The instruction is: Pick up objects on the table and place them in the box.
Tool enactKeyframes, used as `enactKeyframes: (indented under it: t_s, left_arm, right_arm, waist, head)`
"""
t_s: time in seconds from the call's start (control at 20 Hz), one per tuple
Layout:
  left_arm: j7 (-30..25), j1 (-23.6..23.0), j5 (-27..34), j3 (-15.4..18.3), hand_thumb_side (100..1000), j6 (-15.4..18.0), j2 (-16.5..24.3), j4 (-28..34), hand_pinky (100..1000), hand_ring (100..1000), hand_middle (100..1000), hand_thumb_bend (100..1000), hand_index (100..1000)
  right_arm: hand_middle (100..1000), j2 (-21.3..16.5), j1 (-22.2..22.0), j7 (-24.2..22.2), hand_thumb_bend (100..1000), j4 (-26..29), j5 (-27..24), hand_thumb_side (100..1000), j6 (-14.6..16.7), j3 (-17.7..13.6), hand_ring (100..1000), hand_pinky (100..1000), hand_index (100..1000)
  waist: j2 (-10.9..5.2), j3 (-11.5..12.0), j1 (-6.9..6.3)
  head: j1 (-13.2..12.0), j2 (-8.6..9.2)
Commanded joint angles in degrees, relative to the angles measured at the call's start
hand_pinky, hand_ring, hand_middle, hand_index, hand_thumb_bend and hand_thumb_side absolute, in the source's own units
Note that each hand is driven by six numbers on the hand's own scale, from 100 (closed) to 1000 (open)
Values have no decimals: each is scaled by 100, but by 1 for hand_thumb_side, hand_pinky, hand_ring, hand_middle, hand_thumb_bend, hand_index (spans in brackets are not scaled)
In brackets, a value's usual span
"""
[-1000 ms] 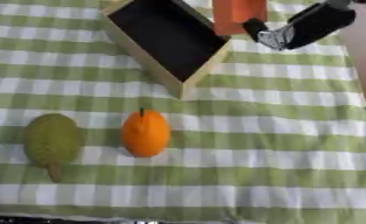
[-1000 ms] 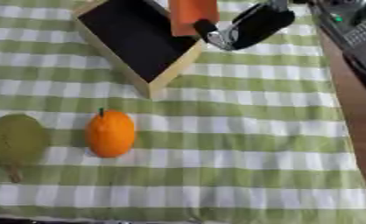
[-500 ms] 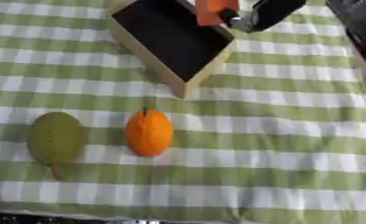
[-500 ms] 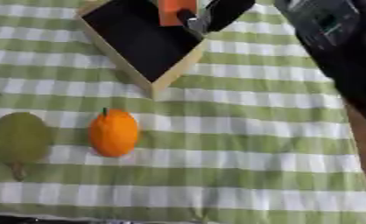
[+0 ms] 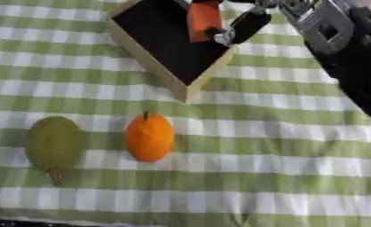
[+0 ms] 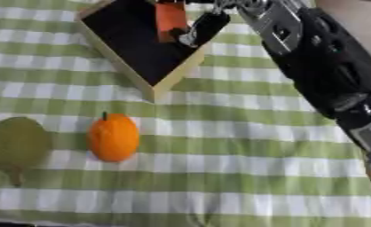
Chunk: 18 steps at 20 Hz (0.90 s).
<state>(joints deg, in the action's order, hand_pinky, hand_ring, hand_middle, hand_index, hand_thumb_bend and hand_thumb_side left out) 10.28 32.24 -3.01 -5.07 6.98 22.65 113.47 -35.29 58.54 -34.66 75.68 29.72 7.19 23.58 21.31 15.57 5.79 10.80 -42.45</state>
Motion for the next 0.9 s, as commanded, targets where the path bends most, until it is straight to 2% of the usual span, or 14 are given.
enactKeyframes:
  t_s: [0.05, 0.3, 0.35, 0.4, 0.45, 0.65, 0.75, 0.9]
  left_arm:
    - [-7, 69, 30, 3, 620, 20, 103, 112, 792, 769, 704, 406, 867]
    - [-21, 58, 37, -1, 620, 10, 81, 112, 792, 770, 705, 406, 868]
    - [-23, 56, 38, -1, 620, 9, 79, 112, 792, 770, 705, 406, 868]
    - [-26, 56, 38, -2, 620, 8, 77, 112, 792, 770, 705, 406, 868]
    - [-28, 55, 39, -3, 620, 4, 77, 112, 792, 770, 705, 406, 869]
    - [-37, 52, 43, -7, 621, -4, 71, 112, 792, 770, 705, 406, 870]
    - [-46, 60, 48, -12, 621, -2, 65, 112, 792, 770, 705, 407, 870]
    - [-52, 67, 53, -13, 621, -1, 65, 112, 793, 770, 705, 408, 871]
  right_arm:
    - [696, -41, 161, -26, 100, -8, 82, 227, 192, -21, 853, 873, 833]
    - [804, 0, 193, -128, 100, -36, 239, 211, 463, -37, 933, 905, 927]
    - [845, 9, 199, -159, 100, -39, 264, 247, 510, -37, 977, 942, 962]
    - [845, 14, 207, -182, 100, -33, 298, 247, 557, -40, 977, 942, 962]
    - [880, 14, 220, -191, 100, -8, 361, 287, 616, -44, 1000, 976, 989]
    - [972, 16, 238, -192, 142, 101, 616, 316, 913, -49, 1000, 1000, 1000]
    - [1000, 35, 243, -230, 117, 117, 645, 349, 1058, -43, 1000, 1000, 1000]
    - [1000, 55, 263, -277, 111, 90, 631, 345, 1162, -70, 1000, 1000, 1000]
  waist:
    - [-34, 2, 50]
    - [-42, 4, 55]
    - [-44, 4, 56]
    - [-45, 3, 57]
    - [-47, 1, 58]
    - [-51, -14, 62]
    - [-52, -19, 60]
    - [-54, -30, 53]
  head:
    - [22, 55]
    - [8, 52]
    - [5, 49]
    - [2, 48]
    - [0, 44]
    - [-4, 32]
    - [-4, 27]
    - [-1, 21]
